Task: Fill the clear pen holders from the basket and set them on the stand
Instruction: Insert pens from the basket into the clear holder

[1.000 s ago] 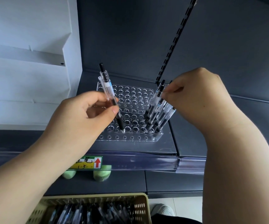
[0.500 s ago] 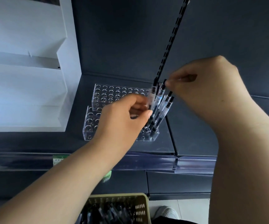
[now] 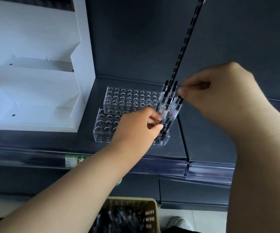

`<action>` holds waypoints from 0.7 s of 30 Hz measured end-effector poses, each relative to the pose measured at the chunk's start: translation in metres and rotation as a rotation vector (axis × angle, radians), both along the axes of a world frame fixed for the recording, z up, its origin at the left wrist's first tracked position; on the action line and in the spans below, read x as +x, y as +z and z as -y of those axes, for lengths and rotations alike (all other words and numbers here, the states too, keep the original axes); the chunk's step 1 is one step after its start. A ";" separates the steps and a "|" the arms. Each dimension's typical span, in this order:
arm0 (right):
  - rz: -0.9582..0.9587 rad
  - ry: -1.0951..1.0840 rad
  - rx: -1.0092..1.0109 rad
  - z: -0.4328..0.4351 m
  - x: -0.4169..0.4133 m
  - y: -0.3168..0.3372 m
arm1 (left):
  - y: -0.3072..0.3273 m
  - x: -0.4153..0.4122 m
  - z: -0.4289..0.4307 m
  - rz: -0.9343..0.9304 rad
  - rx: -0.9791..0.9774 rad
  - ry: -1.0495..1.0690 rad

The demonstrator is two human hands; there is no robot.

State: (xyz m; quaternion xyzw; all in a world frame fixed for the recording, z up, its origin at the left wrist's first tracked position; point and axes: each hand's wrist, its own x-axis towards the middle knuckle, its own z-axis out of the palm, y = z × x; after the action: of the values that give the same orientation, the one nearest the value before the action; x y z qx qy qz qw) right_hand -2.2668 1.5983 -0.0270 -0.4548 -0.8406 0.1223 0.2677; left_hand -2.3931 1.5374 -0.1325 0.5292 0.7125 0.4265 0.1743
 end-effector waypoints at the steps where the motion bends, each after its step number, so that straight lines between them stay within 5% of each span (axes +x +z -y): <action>1: -0.006 0.003 -0.006 0.001 0.000 -0.001 | -0.001 0.000 0.000 -0.006 -0.002 0.005; 11: 0.022 0.015 0.024 0.023 -0.008 -0.005 | -0.006 -0.003 0.011 -0.031 0.005 0.062; 21: 0.336 0.188 -0.088 0.097 -0.013 -0.065 | -0.016 -0.021 0.128 -0.509 -0.209 0.006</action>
State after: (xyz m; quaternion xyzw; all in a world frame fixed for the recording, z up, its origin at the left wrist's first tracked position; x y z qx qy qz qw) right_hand -2.2795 1.5009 -0.0917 -0.3994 -0.9061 0.1057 0.0910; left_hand -2.4136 1.4093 -0.1484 0.5963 0.7752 0.2044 0.0419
